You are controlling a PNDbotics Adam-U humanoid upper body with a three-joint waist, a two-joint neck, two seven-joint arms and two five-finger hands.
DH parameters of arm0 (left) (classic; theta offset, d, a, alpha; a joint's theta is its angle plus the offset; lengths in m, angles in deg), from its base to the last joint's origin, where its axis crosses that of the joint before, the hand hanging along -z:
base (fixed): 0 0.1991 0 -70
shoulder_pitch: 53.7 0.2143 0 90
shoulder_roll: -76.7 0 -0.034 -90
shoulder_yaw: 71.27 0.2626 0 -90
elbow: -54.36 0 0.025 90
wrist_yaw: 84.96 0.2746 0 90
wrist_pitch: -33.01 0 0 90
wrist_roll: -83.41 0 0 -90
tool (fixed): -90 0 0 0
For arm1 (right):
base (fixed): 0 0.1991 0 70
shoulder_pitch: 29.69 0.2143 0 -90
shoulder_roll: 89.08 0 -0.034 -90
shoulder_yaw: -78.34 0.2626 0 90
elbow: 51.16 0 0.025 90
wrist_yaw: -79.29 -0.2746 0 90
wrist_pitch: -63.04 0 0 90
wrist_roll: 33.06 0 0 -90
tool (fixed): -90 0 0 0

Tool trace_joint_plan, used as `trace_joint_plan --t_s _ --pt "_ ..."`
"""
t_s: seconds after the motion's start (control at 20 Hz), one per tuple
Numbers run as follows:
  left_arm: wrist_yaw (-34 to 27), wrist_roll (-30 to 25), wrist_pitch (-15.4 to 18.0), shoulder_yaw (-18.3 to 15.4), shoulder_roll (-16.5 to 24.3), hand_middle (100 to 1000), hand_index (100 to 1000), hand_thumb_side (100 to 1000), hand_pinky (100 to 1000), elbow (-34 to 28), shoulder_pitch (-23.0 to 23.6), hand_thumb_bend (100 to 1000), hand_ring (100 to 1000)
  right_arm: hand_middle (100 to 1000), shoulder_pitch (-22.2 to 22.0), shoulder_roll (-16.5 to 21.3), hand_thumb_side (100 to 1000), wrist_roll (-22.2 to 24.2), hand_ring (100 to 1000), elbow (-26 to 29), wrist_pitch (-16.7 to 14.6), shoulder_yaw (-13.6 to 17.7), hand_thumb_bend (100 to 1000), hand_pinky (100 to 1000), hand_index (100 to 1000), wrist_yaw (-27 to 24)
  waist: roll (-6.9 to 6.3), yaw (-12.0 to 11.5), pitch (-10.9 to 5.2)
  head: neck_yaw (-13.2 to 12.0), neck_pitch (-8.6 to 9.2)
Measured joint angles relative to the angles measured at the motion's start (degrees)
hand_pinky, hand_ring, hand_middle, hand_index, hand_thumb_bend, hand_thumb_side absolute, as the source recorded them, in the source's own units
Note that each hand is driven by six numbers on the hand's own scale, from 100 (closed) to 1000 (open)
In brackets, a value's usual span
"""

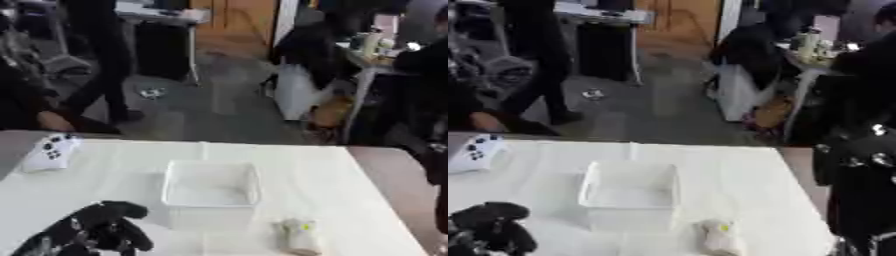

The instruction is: Pick up objects on the table and place them in the box.

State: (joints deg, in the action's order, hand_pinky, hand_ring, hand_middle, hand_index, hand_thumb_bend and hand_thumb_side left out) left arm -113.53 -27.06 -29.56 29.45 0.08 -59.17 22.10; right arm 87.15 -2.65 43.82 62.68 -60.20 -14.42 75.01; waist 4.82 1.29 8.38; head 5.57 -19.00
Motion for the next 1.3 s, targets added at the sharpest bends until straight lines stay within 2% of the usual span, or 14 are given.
trace_joint_plan --t_s 0.05,0.1,0.15,0.2,0.25,0.3,0.35,0.4,0.5,0.6,1.0,1.2,1.25,1.3 --pt "0.0 0.0 0.0 0.0 0.0 844 921 900 352 0.0 0.0 535 705 512 0.0 0.0 1000 -0.1 357 0.0 0.2 0.0 373 186 637 0.7 0.01 0.0 0.00 1.3 -0.19" --pt "0.0 0.0 0.0 0.0 0.0 844 921 900 352 0.0 0.0 535 705 438 0.0 0.0 1000 -0.1 287 0.0 0.5 -0.1 339 100 582 1.3 0.01 0.0 0.00 2.5 -0.36" --pt "0.0 0.0 0.0 0.0 0.0 844 921 901 352 0.0 0.0 536 705 570 0.0 0.0 1000 -0.1 419 0.0 0.8 -0.2 397 292 673 1.8 0.01 0.0 0.00 3.3 -0.38" --pt "0.0 0.0 0.0 0.0 0.0 844 921 900 352 0.0 0.0 535 705 506 0.0 0.0 1000 -0.1 351 0.0 1.1 -0.2 370 177 633 2.3 0.01 0.0 0.00 3.8 -0.40" --pt "0.0 0.0 0.0 0.0 0.0 844 921 900 352 0.0 0.0 536 705 617 0.0 0.0 1000 -0.1 374 0.0 1.3 -0.3 408 214 703 2.7 0.01 0.0 0.00 4.2 -0.41" --pt "0.0 0.0 0.0 0.0 0.0 844 921 900 352 0.0 0.0 537 705 645 0.0 0.0 1000 -0.1 499 0.0 1.4 -0.3 413 433 723 3.1 0.01 0.0 0.00 4.5 -0.42" --pt "0.0 0.0 0.0 0.0 0.0 844 921 900 352 0.0 0.0 536 705 658 0.0 0.0 1000 -0.1 507 0.0 1.6 -0.3 414 450 732 3.4 0.01 0.0 0.00 4.6 -0.42" --pt "0.0 0.0 0.0 0.0 0.0 844 921 901 352 0.0 0.0 536 705 575 0.0 0.0 1000 -0.2 426 0.0 1.8 -0.3 398 303 676 3.8 0.01 0.0 -0.01 4.6 -0.42" --pt "0.0 0.0 0.0 0.0 0.0 844 921 900 352 0.0 0.0 536 705 637 0.0 0.0 1000 -0.2 492 0.0 2.0 -0.3 411 421 717 4.4 0.01 0.0 -0.01 4.6 -0.42" --pt "0.0 0.0 0.0 0.0 0.0 844 920 898 353 0.0 0.0 537 705 656 0.0 0.0 1000 -0.3 504 0.0 2.2 -0.3 412 467 727 4.9 0.01 0.0 -0.01 4.6 -0.47" --pt "0.0 0.0 0.0 0.0 0.0 845 922 904 351 0.0 0.1 535 705 631 -0.1 0.0 1000 -3.1 472 0.0 4.5 0.3 419 457 722 6.8 0.00 -0.6 -0.39 -1.2 -6.93" --pt "0.0 -0.1 -0.2 0.0 -0.2 845 922 904 351 0.0 0.6 535 706 631 -0.1 0.4 1000 -6.0 466 0.0 8.5 1.5 423 454 723 10.2 -0.16 -0.7 -0.69 -2.9 -9.67" --pt "0.0 0.0 -0.2 0.0 -0.3 846 924 917 346 0.0 1.0 531 705 672 -0.2 0.9 1000 -6.7 464 0.0 9.8 1.7 483 468 760 11.2 -0.18 -0.7 -0.86 -3.1 -10.11" --pt "0.0 0.0 -0.2 0.0 -0.4 845 922 906 350 0.0 1.2 535 705 638 -0.2 1.5 1000 -7.2 463 0.0 11.1 1.8 441 455 728 12.4 -0.19 -0.6 -1.06 -3.1 -10.56"
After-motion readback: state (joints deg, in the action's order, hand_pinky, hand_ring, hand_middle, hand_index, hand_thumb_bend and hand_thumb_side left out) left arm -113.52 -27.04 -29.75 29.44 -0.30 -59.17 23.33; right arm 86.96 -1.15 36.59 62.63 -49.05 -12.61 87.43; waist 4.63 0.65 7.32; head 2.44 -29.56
